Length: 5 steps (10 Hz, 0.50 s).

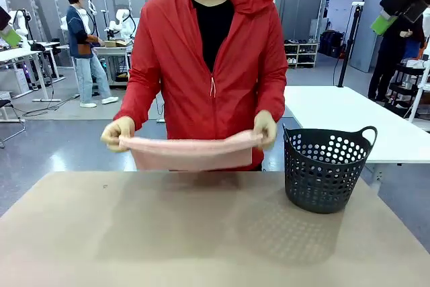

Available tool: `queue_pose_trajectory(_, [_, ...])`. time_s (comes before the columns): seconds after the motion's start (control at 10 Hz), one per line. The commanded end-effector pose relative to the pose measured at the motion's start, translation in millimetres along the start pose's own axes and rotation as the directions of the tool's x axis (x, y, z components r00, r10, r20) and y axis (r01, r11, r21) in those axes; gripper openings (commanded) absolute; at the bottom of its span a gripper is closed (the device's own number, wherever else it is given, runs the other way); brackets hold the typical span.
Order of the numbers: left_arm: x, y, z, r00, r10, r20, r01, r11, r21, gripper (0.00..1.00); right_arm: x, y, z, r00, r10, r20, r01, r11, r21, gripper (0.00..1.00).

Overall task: Fold the towel.
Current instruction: Release the end of the 100 cm Hotel Towel you were holding, then pick up the 100 cm Hotel Towel and place it on the left side of the table.

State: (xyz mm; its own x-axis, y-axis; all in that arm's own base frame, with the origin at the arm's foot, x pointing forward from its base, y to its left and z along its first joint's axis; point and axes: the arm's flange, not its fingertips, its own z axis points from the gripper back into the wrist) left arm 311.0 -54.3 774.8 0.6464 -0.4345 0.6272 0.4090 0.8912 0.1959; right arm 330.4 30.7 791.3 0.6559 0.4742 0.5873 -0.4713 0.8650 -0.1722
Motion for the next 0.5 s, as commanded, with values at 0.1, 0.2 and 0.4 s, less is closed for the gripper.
queue_pose_trajectory(0.1, [1.1,3.7,5.0,1.000,0.005,-0.008,-0.005,1.000,-0.006,1.00,-2.6,-5.3,6.7,1.000,0.005,0.003,-0.005,1.000,0.003,1.00])
queue_pose_trajectory(0.2, [1.1,3.7,5.0,1.000,0.005,-0.008,-0.005,1.000,-0.006,1.00,-2.6,-5.3,6.7,1.000,0.005,0.003,-0.005,1.000,0.003,1.00])
queue_pose_trajectory(0.4, [1.1,3.7,5.0,1.000,0.005,-0.008,-0.005,1.000,-0.006,1.00,-2.6,-5.3,6.7,1.000,0.005,0.003,-0.005,1.000,0.003,1.00])
